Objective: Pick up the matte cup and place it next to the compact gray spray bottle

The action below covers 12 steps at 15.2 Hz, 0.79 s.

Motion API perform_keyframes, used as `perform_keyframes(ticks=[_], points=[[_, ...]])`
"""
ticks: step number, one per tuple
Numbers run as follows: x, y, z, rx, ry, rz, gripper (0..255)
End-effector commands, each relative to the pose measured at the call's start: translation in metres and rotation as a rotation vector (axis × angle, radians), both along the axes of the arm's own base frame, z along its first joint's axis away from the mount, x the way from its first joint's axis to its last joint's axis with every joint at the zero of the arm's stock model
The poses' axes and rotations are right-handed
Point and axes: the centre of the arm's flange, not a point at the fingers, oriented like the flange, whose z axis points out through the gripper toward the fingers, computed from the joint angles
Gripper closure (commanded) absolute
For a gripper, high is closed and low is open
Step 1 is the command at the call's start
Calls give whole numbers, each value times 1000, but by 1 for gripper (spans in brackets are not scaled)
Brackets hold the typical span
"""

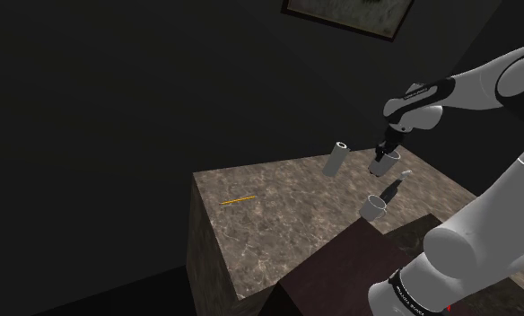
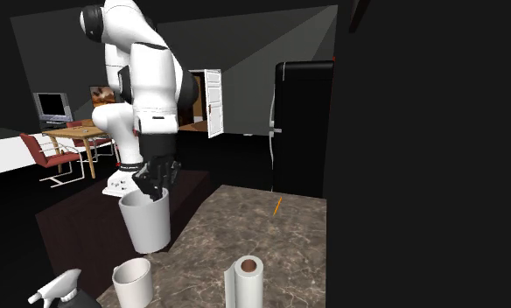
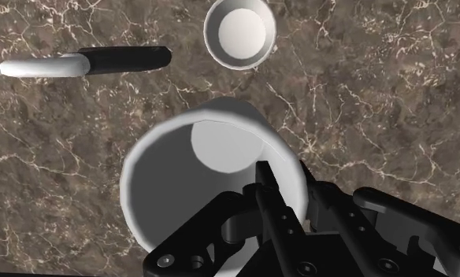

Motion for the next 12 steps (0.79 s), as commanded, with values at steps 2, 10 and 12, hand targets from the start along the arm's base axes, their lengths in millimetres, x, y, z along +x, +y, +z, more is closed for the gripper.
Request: perform_keyframes(ticks=[2, 10, 12], points=[[1, 0, -16, -1, -1, 0, 255], [1, 0, -58, -1, -1, 0, 255], [1, 0, -69, -1, -1, 0, 255]])
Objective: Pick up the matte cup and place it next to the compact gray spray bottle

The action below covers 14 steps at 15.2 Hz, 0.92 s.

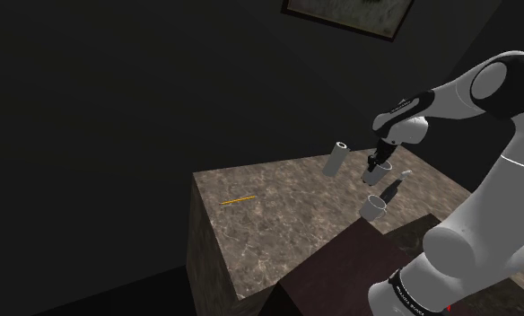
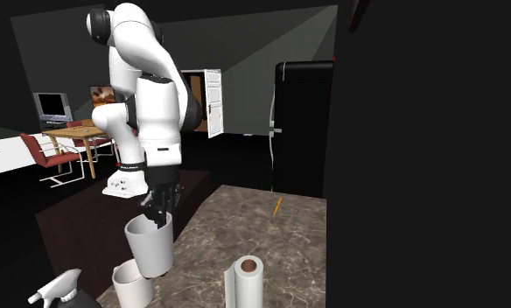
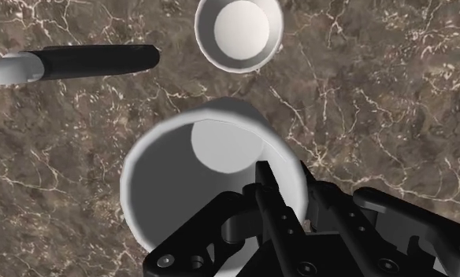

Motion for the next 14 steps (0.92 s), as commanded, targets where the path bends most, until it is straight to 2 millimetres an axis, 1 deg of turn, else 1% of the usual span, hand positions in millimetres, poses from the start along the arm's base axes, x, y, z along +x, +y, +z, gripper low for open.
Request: perform_keyframes(ticks=[1, 14], points=[[-1, 1, -10, -1, -1, 0, 255], [-1, 1, -79, -1, -1, 0, 255]])
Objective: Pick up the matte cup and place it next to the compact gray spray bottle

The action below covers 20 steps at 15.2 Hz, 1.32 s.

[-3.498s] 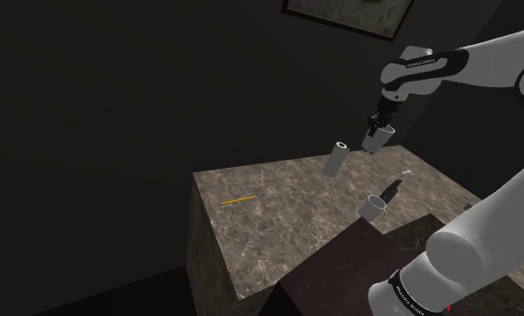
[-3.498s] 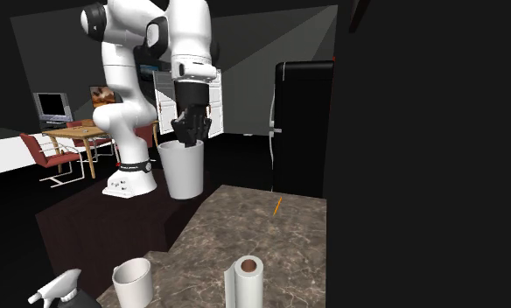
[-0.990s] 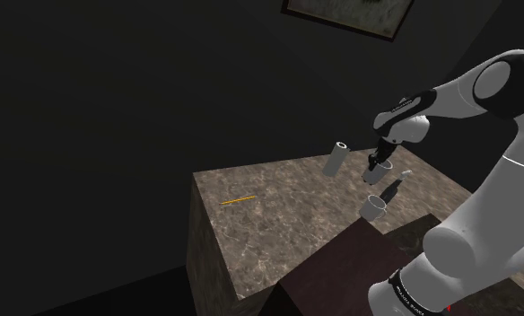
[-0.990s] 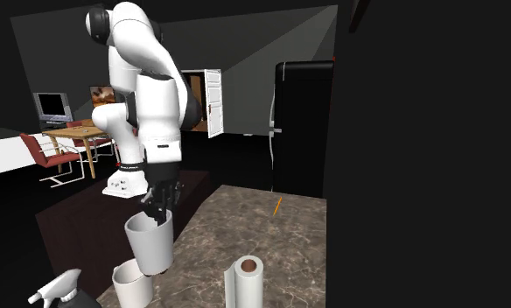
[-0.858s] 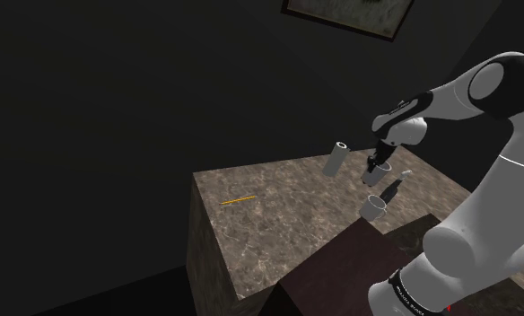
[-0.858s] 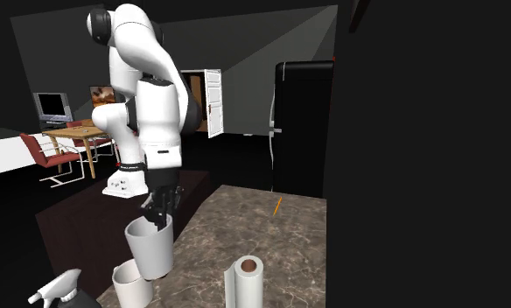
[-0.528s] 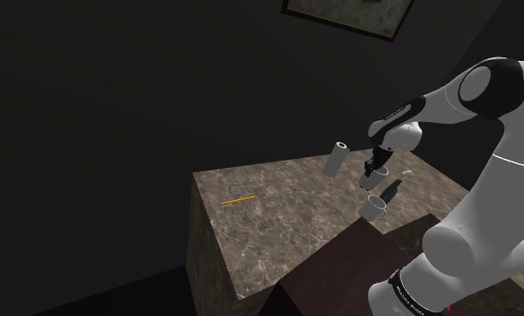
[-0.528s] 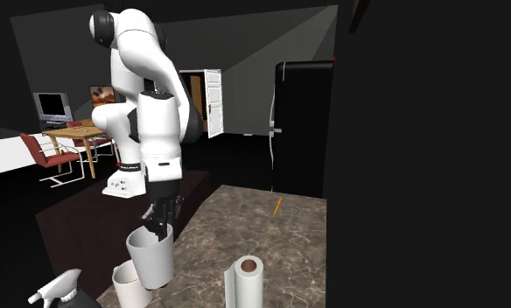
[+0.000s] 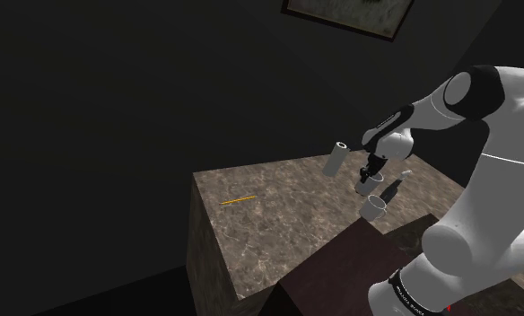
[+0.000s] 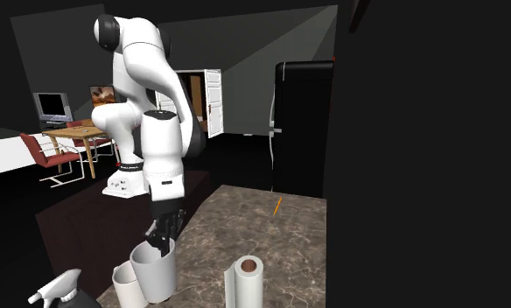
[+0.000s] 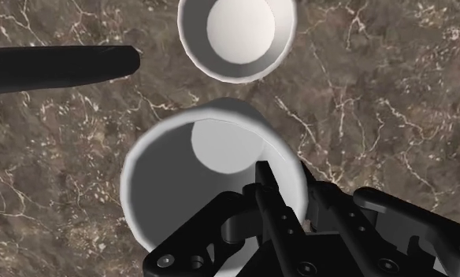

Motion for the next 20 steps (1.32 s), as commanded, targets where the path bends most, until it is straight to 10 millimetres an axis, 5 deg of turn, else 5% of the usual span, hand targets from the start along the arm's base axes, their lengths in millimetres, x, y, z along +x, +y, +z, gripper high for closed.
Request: perform_keyframes(ticks=[1, 10, 18, 19, 20], points=[[0, 1, -10, -1, -1, 0, 255], [0, 1, -61, -1, -1, 0, 255], [0, 1, -61, -1, -1, 0, 255], [0, 1, -61, -1, -1, 0, 0], [0, 1, -61, -1, -1, 0, 0]])
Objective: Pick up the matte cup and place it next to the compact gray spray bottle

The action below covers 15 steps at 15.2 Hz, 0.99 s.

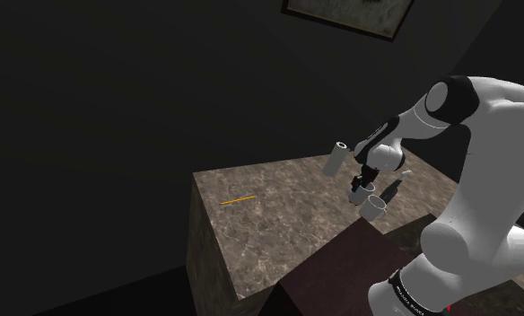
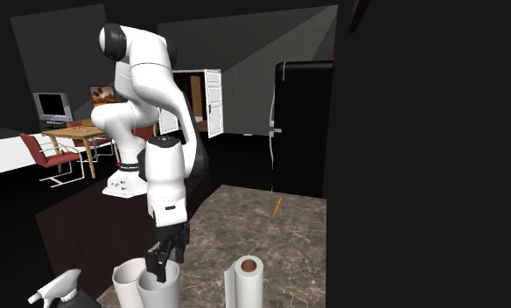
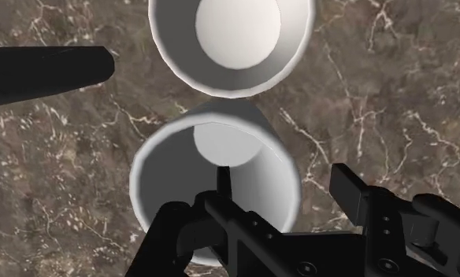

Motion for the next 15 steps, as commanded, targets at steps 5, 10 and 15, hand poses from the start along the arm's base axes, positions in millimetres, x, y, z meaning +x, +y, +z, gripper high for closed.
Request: perform_keyframes(ticks=[5, 10, 15], points=[[0, 1, 13, 0, 0, 0, 0], [1, 5, 50, 0, 0, 0, 0], [1, 5, 50, 0, 0, 0, 0]])
